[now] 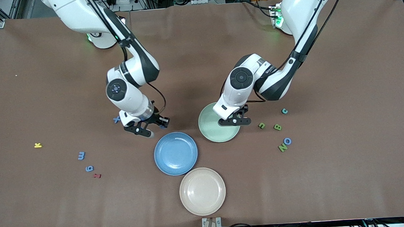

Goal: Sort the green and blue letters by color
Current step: 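Carry the blue c to the blue plate while the left carries p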

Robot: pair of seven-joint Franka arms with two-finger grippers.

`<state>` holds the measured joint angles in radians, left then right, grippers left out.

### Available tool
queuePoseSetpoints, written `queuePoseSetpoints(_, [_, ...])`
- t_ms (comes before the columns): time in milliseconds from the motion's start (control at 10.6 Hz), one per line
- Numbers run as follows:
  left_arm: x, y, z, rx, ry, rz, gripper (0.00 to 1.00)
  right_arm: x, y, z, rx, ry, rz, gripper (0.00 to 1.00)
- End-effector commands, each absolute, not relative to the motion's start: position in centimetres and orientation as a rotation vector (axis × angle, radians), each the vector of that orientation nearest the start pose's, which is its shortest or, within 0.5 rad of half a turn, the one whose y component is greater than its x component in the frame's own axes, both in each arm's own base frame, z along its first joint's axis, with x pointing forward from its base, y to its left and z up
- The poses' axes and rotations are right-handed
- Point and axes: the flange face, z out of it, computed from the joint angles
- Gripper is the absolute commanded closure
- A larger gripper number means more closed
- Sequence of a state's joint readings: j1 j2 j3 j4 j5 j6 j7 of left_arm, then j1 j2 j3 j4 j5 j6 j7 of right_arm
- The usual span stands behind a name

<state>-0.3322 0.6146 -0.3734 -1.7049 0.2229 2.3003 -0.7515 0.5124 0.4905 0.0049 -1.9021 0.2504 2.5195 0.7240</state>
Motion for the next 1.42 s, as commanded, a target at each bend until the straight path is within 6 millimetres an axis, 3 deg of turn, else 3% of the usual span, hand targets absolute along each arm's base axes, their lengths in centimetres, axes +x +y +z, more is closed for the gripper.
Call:
queuePoseSetpoints(0, [55.8,-40.1,27.8,-3.2,-0.009,-0.045,0.0,60.7,34.1,25.2,-2.795,0.728,-0.064,0.87])
queuePoseSetpoints(95, [57.1,-37.8,28.0,-3.186,-0.032,-0.047,0.0,61.8,34.8,25.8,-2.768,0.749,-0.091,0.87])
queuePoseSetpoints(284, [59.3,-32.1,26.7,-3.133,0.232,0.028,0.0,63.4,35.3,25.1,-2.745,0.782,-0.106,0.87])
queuePoseSetpoints(379, [59.7,-29.8,25.7,-3.114,0.355,0.06,0.0,63.6,35.0,24.6,-2.752,0.772,-0.109,0.82])
queuePoseSetpoints(474, [59.6,-28.4,25.0,-3.097,0.436,0.089,0.0,63.7,34.5,24.2,-2.762,0.776,-0.109,0.43])
queuePoseSetpoints(568, [59.1,-28.3,24.2,-3.072,0.481,0.101,0.0,63.3,34.5,23.9,-2.777,0.767,-0.124,0.0])
queuePoseSetpoints(663, [58.6,-28.0,23.4,-2.991,0.57,0.067,0.0,63.1,34.4,24.3,-2.806,0.728,-0.149,0.0])
queuePoseSetpoints(853, [57.4,-28.1,22.1,-2.954,0.623,0.089,0.0,61.4,31.7,23.6,-2.95,0.498,-0.169,0.0])
queuePoseSetpoints(1042, [56.3,-28.6,21.3,-2.967,0.658,0.084,0.04,59.2,26.2,24.0,-3.035,0.237,-0.12,0.0])
queuePoseSetpoints(1326, [56.0,-28.8,20.6,-2.966,0.799,0.032,0.06,56.4,20.6,23.4,-3.091,-0.002,-0.052,0.0])
